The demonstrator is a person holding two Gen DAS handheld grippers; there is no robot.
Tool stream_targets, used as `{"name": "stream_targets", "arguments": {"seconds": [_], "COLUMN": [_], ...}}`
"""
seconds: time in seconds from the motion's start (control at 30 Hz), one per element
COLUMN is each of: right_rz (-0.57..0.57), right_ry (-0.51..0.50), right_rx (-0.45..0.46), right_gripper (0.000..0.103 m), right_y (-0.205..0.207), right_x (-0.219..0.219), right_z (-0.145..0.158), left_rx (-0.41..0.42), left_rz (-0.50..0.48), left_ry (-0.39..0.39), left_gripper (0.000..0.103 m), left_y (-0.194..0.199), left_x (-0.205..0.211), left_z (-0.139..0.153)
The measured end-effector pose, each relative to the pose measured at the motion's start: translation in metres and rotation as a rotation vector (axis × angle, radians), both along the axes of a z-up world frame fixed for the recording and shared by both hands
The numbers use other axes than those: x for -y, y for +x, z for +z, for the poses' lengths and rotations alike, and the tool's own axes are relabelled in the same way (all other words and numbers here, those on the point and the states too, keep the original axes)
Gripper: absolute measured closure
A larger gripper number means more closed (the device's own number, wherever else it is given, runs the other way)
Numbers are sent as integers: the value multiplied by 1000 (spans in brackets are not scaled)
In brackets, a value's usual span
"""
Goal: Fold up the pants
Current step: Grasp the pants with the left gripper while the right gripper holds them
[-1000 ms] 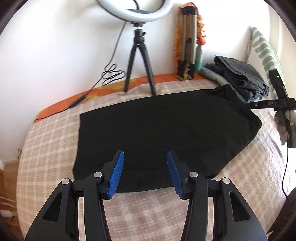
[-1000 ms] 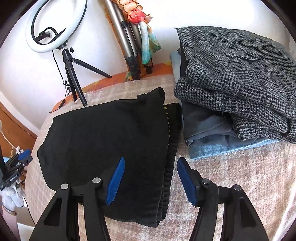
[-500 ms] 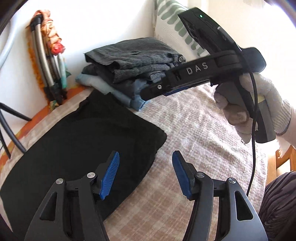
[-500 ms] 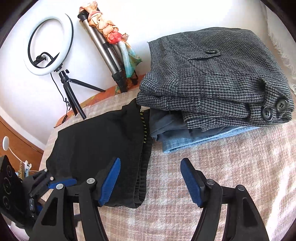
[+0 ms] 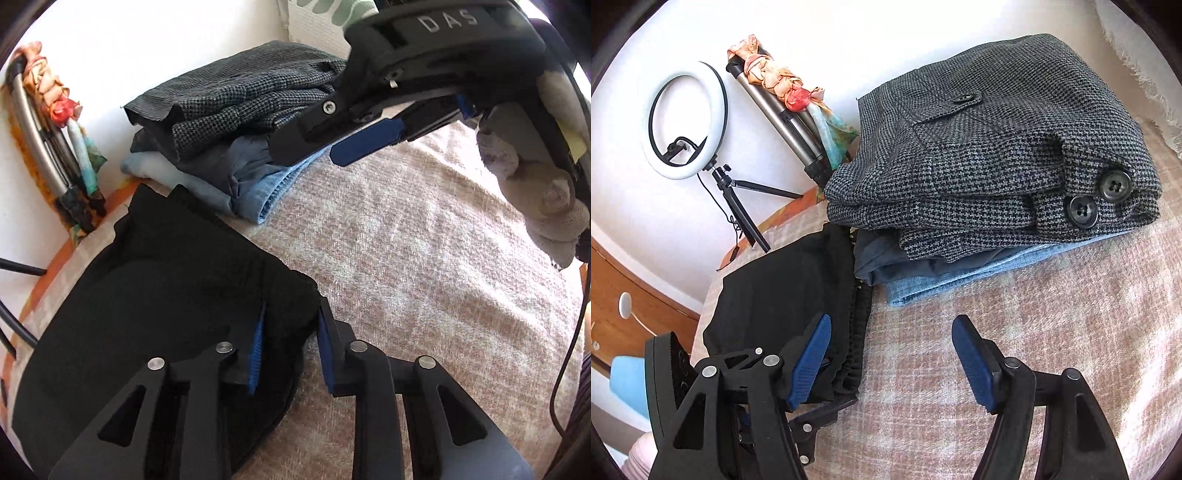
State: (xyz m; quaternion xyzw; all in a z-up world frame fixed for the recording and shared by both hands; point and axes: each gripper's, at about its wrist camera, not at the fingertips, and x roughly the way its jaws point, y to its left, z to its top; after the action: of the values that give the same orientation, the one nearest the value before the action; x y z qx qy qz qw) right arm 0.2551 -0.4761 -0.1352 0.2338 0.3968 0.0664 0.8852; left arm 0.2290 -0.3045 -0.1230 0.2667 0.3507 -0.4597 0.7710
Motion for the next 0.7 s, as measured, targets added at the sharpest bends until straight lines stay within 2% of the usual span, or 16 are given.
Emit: {"name": "stream_targets", "arguments": {"seconds": [0.17, 0.27, 0.53, 0.63, 0.67, 0.7], "right_rz": [45, 70, 66, 53, 49, 43], "right_ry": [39, 113, 346, 337, 331, 329], "right_rx": [-19, -41, -105, -102, -103, -98], "right_gripper": [29, 26, 24, 25, 27, 34], "right_y": [21, 37, 60, 64, 66, 68], "right_x": [-12, -20, -29, -33, -33, -33], "right_z": [-6, -15, -44, -44, -44, -44], "left_rx": [-59, -83, -50, -58, -59, -62], "left_rz": [18, 8, -17, -20, -22, -22], "left_ry": [-127, -174, -154, -165, -167, -171], "left_gripper": [87, 87, 87, 87, 87, 87], "left_y": [1, -4, -25, -22, -23, -22], "left_x": [-24, -33, -33, -33, -33, -34], "left_z": [31, 41, 34, 34, 34, 34]}}
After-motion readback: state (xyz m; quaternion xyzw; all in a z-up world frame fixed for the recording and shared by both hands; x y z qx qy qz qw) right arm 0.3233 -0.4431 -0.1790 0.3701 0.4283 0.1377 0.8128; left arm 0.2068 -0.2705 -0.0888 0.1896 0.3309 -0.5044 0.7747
